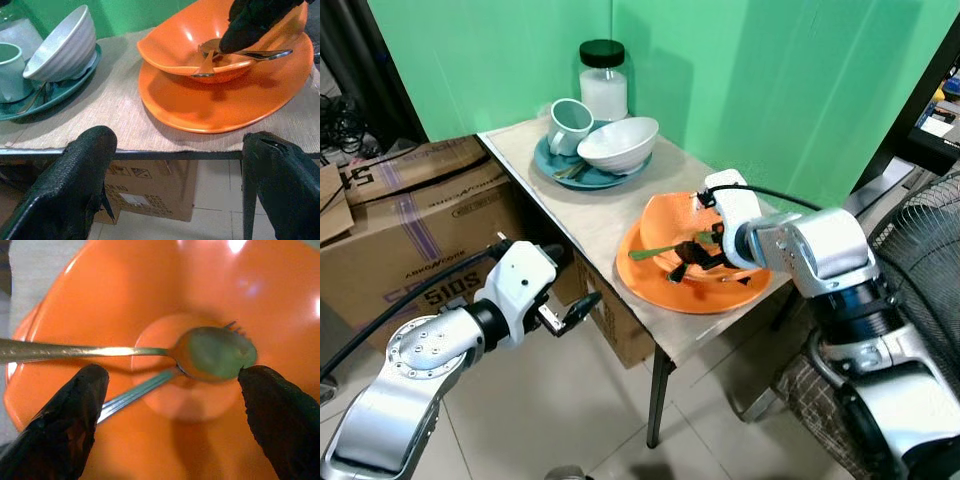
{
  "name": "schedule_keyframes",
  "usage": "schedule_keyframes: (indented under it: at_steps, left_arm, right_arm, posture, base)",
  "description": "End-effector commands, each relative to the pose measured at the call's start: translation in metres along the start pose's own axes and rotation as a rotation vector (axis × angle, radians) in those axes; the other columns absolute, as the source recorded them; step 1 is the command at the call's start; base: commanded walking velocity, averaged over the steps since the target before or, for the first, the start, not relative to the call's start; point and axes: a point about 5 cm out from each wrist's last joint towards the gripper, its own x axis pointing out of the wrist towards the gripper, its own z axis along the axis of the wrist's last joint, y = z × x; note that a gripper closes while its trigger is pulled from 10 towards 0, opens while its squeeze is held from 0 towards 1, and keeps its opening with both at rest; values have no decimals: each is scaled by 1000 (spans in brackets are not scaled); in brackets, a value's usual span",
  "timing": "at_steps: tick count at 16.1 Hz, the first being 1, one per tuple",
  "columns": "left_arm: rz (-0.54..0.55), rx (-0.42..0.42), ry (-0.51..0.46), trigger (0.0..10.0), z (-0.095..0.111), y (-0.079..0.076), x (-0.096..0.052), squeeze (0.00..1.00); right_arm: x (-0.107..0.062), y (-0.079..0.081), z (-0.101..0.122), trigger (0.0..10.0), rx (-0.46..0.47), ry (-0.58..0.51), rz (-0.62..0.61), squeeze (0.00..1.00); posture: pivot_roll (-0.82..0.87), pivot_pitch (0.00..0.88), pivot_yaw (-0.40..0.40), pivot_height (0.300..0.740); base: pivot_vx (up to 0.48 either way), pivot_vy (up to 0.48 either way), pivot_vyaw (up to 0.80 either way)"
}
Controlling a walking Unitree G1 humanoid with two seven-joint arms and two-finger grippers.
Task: Setting the table
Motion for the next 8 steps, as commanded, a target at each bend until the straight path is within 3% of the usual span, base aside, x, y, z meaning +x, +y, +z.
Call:
schedule_keyframes:
  at_steps: [1, 2, 3, 4, 5, 6, 7, 8]
  left_arm:
    - [-13, 12, -1, 10000, 3, -1, 2, 0]
    - [-13, 13, -2, 10000, 3, -1, 2, 0]
    - [-12, 13, -2, 10000, 3, -1, 3, 0]
    - [-11, 13, -1, 10000, 3, -1, 3, 0]
    - [-13, 12, -2, 10000, 3, -1, 3, 0]
    - [-13, 11, -2, 10000, 3, -2, 3, 0]
    - [-17, 10, -1, 10000, 3, -3, 3, 0]
    - [-17, 9, -2, 10000, 3, -3, 3, 0]
  right_arm:
    - [-1, 0, 4, 10000, -31, 9, 12, 0]
    - [0, 0, 3, 10000, -41, 21, 14, 0]
    - [3, -2, 2, 8627, -47, 30, 11, 0]
    - [4, -3, 2, 8157, -51, 38, 8, 0]
    - [6, -5, 1, 4353, -58, 48, 5, 0]
    - [7, -6, 1, 4353, -60, 54, 6, 0]
    - [9, -9, -1, 3373, -76, 75, 5, 0]
    - [10, -11, -1, 3059, -84, 84, 3, 0]
  posture:
    - [123, 0, -21, 740]
    - [122, 0, -21, 740]
    - [122, 0, -24, 740]
    - [123, 0, -25, 740]
    - [124, 0, -28, 740]
    - [124, 0, -28, 740]
    - [124, 0, -32, 740]
    - [124, 0, -34, 740]
  base:
    - [0, 0, 0]
    - [0, 0, 0]
    - [0, 0, 0]
    - [0, 0, 0]
    - [0, 0, 0]
    - [0, 0, 0]
    - [0, 0, 0]
    - [0, 0, 0]
